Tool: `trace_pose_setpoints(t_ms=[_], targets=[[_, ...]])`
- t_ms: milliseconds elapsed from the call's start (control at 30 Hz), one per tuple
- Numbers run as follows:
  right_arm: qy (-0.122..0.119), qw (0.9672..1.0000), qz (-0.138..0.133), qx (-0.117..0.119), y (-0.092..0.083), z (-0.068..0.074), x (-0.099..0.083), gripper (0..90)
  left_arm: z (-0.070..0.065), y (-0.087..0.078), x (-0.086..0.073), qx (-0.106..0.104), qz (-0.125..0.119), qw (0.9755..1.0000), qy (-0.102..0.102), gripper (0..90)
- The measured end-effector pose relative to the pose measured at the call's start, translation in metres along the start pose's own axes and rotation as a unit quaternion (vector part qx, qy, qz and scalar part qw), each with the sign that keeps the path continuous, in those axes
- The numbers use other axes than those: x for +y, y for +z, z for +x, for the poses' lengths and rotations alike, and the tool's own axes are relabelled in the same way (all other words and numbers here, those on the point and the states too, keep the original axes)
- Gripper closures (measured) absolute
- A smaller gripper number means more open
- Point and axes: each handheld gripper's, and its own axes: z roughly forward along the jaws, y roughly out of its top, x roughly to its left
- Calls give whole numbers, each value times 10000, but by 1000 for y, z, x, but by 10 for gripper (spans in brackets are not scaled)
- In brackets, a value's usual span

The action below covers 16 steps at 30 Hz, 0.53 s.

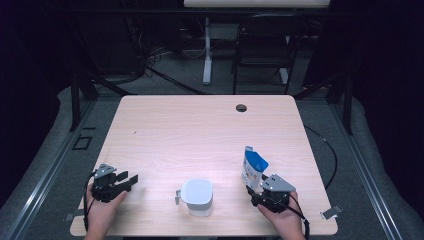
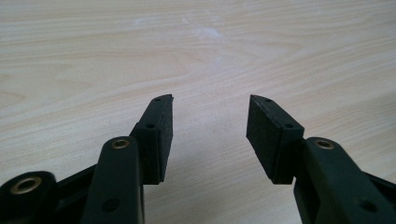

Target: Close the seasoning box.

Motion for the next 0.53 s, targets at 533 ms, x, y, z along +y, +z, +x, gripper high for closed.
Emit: trace_pose_setpoints(t_ms=[533], targets=[[-4, 9999, -32, 105, 1, -3, -3, 356, 2, -2, -1, 264, -23, 9996, -57, 429]])
